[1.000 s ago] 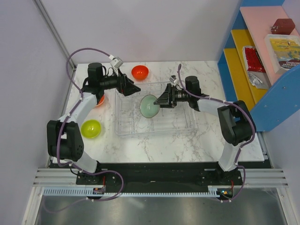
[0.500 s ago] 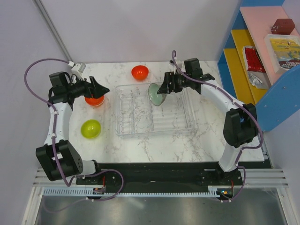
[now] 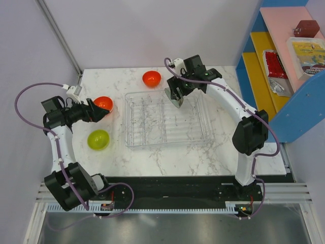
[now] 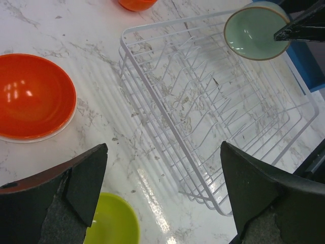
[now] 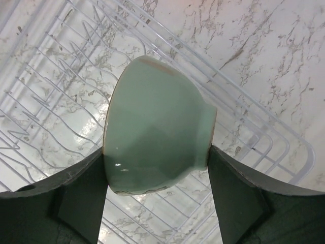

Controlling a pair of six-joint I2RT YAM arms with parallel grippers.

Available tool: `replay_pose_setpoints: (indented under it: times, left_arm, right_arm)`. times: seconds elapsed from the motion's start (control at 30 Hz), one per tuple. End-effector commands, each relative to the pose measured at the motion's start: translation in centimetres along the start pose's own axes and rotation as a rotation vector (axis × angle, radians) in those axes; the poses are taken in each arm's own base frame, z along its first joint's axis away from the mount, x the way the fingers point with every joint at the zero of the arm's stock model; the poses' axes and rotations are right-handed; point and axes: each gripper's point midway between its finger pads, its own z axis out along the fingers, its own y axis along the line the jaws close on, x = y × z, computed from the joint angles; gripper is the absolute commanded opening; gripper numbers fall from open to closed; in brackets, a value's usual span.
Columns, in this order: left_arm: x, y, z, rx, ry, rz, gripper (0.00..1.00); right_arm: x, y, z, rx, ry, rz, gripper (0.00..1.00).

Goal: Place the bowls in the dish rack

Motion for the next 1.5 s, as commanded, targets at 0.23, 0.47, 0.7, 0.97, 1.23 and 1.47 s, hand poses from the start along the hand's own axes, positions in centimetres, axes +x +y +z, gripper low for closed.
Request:
replay_pose_setpoints:
  times: [0.23, 0.47, 0.7, 0.97, 1.23, 1.47]
  left_arm:
    - [-0.2, -1.9, -0.7, 0.212, -0.070, 0.004, 0.96]
    - [0.1, -2.2, -0.7, 0.242, -0.071, -0.016, 0.96]
    - [0.1, -2.3, -0.7, 0.248, -0.074, -0.015, 0.95]
    - [0.2, -2.4, -0.7, 0.252, -0.073, -0.017, 0.95]
    - [0.2, -2.4, -0.7, 0.256, -0.074, -0.018, 0.95]
    - [0.3, -2.4, -0.7, 0.261, -0.075, -0.016, 0.95]
  right_arm:
    - [-5.1, 2.6, 0.3, 0.175, -0.037, -0.388, 0.00]
    - [-5.1, 5.8, 1.8, 0.169, -0.021, -0.526, 0.00]
    - [-5.3, 8.3, 2.8, 0.184, -0.025, -0.625, 0.00]
    - [-4.5, 9.6, 4.3, 0.200, 0.011, -0.723, 0.00]
    - [-4.4, 10.9, 6.4, 0.214, 0.024, -0.800, 0.00]
    - [-4.2, 11.8, 7.1, 0.227, 0.040, -0.874, 0.00]
